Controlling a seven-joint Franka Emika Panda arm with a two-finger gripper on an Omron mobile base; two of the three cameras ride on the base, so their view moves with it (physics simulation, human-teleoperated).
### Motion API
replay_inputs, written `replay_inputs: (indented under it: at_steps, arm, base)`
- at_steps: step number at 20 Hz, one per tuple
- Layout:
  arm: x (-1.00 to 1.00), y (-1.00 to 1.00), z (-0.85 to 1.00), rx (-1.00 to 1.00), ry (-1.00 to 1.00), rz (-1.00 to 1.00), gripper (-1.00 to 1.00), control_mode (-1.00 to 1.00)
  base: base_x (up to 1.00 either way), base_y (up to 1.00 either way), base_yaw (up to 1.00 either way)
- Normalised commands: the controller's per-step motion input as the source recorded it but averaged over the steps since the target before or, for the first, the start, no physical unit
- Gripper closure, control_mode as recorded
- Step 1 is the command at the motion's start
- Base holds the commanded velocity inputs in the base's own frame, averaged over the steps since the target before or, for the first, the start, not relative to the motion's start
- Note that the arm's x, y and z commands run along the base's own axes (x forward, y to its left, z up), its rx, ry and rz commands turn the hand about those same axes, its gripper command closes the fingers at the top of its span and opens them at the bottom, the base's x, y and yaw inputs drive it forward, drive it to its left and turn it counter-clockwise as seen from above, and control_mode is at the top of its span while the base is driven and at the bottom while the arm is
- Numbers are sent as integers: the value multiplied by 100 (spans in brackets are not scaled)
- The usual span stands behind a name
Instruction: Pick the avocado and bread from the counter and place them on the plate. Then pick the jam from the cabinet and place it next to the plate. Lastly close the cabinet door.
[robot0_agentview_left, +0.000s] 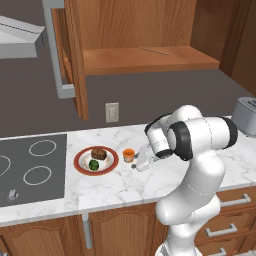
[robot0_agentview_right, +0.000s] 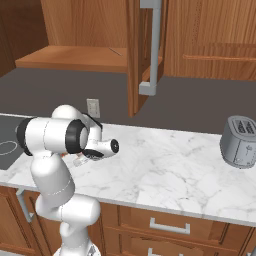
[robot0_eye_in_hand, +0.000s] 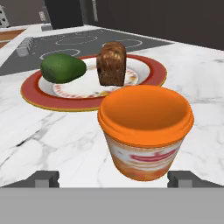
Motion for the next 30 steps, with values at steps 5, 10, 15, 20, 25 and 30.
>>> replay_inputs:
  at_steps: [5, 10, 15, 20, 25, 30]
  arm:
    - [-40, -55, 10, -1, -10, 0, -100, -100]
    - [-10, -73, 55, 4, -19, 0, -100, -100]
    - [-9, -75, 52, 14, -12, -1, -100, -100]
    - [-3, -67, 58, 13, -9, 0, -100, -100]
    - [-7, -72, 62, 16, -8, 0, -100, -100]
    - [-17, -72, 49, 15, -9, 0, -100, -100]
  base:
    - [0, 0, 0]
    - [0, 0, 0]
    - [0, 0, 0]
    - [0, 0, 0]
    - [0, 0, 0]
    - [0, 0, 0]
